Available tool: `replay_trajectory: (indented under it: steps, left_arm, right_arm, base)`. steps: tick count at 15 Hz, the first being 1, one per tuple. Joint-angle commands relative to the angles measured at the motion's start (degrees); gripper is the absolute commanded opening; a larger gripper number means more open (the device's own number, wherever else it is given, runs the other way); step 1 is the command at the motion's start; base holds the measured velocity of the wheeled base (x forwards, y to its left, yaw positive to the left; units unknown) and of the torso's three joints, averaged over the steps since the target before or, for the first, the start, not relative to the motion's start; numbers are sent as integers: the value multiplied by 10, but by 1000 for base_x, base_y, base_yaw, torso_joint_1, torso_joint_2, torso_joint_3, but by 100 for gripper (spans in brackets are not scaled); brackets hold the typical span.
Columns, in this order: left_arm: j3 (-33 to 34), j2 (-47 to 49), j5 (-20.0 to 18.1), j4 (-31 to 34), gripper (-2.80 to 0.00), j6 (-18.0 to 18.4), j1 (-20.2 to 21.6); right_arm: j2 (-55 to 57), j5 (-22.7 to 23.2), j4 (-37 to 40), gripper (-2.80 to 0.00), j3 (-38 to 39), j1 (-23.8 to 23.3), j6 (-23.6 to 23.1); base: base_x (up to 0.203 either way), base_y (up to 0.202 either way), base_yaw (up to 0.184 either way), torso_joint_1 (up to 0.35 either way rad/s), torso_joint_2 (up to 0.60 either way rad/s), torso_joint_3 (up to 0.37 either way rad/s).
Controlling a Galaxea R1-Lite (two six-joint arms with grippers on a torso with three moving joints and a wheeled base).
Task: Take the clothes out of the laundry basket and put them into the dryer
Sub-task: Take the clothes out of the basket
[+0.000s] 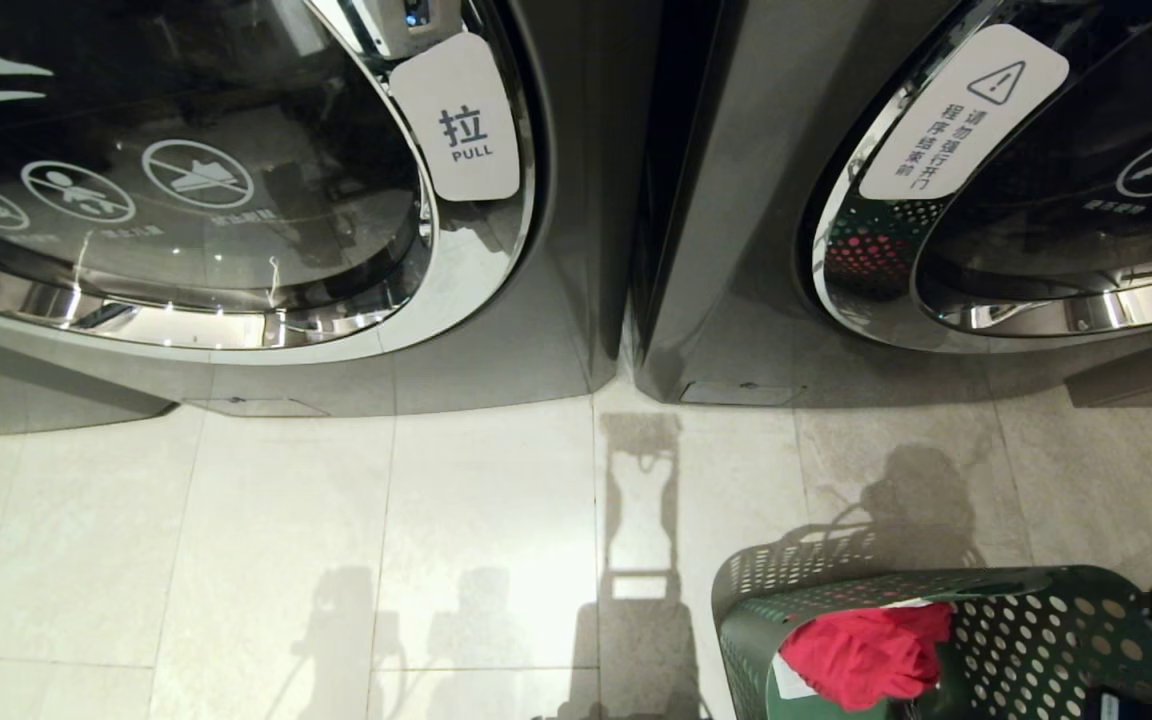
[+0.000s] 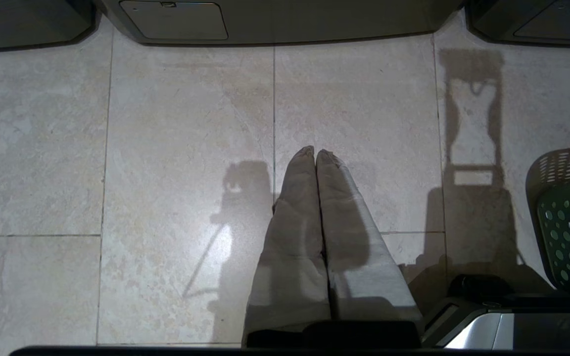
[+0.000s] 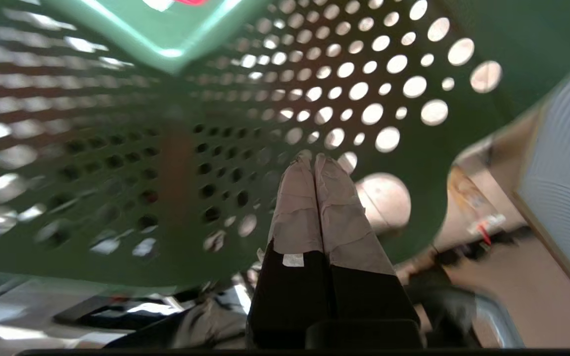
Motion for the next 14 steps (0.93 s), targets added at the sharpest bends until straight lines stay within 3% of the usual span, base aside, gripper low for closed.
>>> replay_trajectory:
  steps: [1, 2, 4, 7, 10, 14]
  left_arm:
    - [0, 0, 0, 0, -280, -1, 0]
    - [0, 0, 0, 0, -280, 0, 0]
    - [0, 0, 0, 0, -280, -1, 0]
    - [0, 0, 0, 0, -280, 0, 0]
    - [0, 0, 0, 0, -280, 0, 0]
    - [0, 0, 0, 0, -280, 0, 0]
  right_arm:
    - [129, 1, -47, -280, 9, -29, -24]
    - [169, 3, -79, 0, 11, -58, -58]
    - [223, 8, -166, 0, 17, -122, -162]
    - [291, 47, -253, 0, 40, -161, -270]
    - [325, 155, -344, 0, 49, -178, -285]
    - [398, 176, -364, 0, 55, -179, -285]
  base:
    - [0, 0, 0, 0, 0, 0]
    - [0, 0, 0, 0, 0, 0]
    - [0, 0, 0, 0, 0, 0]
    - [0, 0, 0, 0, 0, 0]
    - [0, 0, 0, 0, 0, 0]
    - [0, 0, 0, 0, 0, 0]
